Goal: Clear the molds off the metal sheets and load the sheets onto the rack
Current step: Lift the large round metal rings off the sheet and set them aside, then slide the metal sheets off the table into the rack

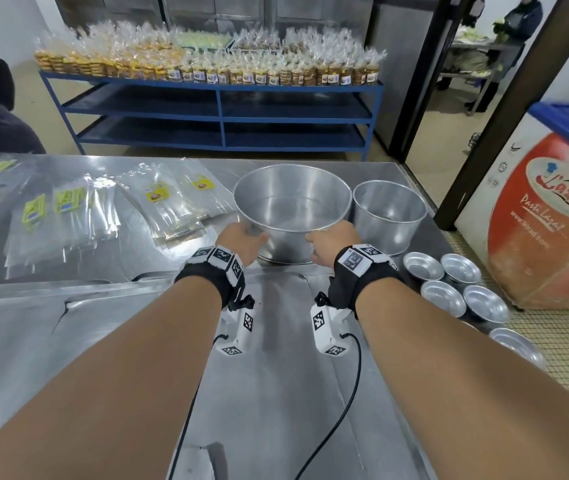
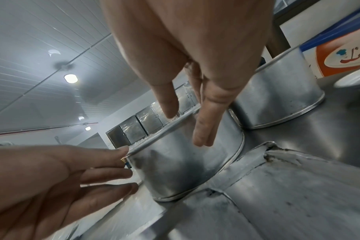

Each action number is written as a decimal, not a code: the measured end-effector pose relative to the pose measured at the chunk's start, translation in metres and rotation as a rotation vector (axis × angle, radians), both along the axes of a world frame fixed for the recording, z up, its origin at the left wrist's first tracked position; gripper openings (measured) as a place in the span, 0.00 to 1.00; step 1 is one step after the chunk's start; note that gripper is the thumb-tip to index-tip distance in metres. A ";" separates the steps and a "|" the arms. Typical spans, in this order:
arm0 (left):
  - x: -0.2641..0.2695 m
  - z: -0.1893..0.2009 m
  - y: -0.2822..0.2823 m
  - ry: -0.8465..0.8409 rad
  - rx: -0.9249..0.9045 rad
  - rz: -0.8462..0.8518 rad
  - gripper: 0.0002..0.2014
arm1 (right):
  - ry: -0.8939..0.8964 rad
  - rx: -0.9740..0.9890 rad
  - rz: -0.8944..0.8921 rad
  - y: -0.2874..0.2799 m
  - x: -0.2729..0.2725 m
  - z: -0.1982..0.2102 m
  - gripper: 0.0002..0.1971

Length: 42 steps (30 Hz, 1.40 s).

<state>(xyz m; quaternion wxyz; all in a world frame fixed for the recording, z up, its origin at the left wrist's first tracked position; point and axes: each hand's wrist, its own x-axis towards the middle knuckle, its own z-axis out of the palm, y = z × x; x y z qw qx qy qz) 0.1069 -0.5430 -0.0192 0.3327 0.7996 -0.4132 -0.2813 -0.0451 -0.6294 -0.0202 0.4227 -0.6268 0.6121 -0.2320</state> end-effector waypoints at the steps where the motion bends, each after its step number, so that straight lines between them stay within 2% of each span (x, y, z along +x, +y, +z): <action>1: -0.001 0.004 0.005 0.023 0.011 0.001 0.19 | 0.012 -0.008 0.006 0.010 -0.001 0.008 0.12; 3: -0.003 0.012 0.017 0.052 0.021 -0.022 0.27 | 0.079 -0.032 0.040 0.031 -0.005 0.021 0.15; 6: -0.012 0.034 0.051 -0.037 0.072 -0.052 0.19 | 0.260 -0.119 0.116 0.065 -0.013 0.035 0.16; 8: -0.016 0.043 0.077 -0.132 0.105 -0.066 0.18 | 0.337 -0.157 0.190 0.094 -0.018 0.041 0.12; 10: -0.021 0.053 0.110 -0.217 0.131 -0.110 0.20 | 0.392 -0.190 0.259 0.127 -0.024 0.044 0.08; 13: -0.026 0.059 0.173 -0.277 0.194 -0.187 0.23 | 0.500 -0.226 0.329 0.185 -0.035 0.048 0.12; 16: -0.029 0.058 0.251 -0.311 0.241 -0.232 0.24 | 0.511 -0.175 0.380 0.252 -0.044 0.049 0.15; 21: -0.031 0.039 0.394 -0.379 0.405 -0.284 0.26 | 0.601 -0.100 0.473 0.381 -0.060 0.037 0.20; 25: -0.038 0.000 0.495 -0.424 0.548 -0.340 0.29 | 0.610 -0.022 0.556 0.478 -0.070 0.016 0.24; 27: -0.041 -0.020 0.539 -0.442 0.589 -0.335 0.34 | 0.648 -0.017 0.623 0.520 -0.074 0.003 0.21; 29: -0.047 -0.034 0.574 -0.436 0.601 -0.302 0.38 | 0.712 -0.008 0.690 0.555 -0.077 -0.010 0.28; 31: -0.055 -0.039 0.602 -0.447 0.613 -0.286 0.39 | 0.740 0.054 0.700 0.585 -0.084 -0.021 0.44; 32: -0.059 -0.041 0.612 -0.457 0.618 -0.281 0.39 | 0.737 0.056 0.700 0.598 -0.087 -0.024 0.49; 38: -0.069 -0.041 0.643 -0.492 0.619 -0.272 0.37 | 0.705 0.008 0.646 0.645 -0.102 -0.037 0.54; 42: -0.069 -0.037 0.640 -0.465 0.642 -0.258 0.38 | 0.712 0.021 0.679 0.652 -0.110 -0.031 0.64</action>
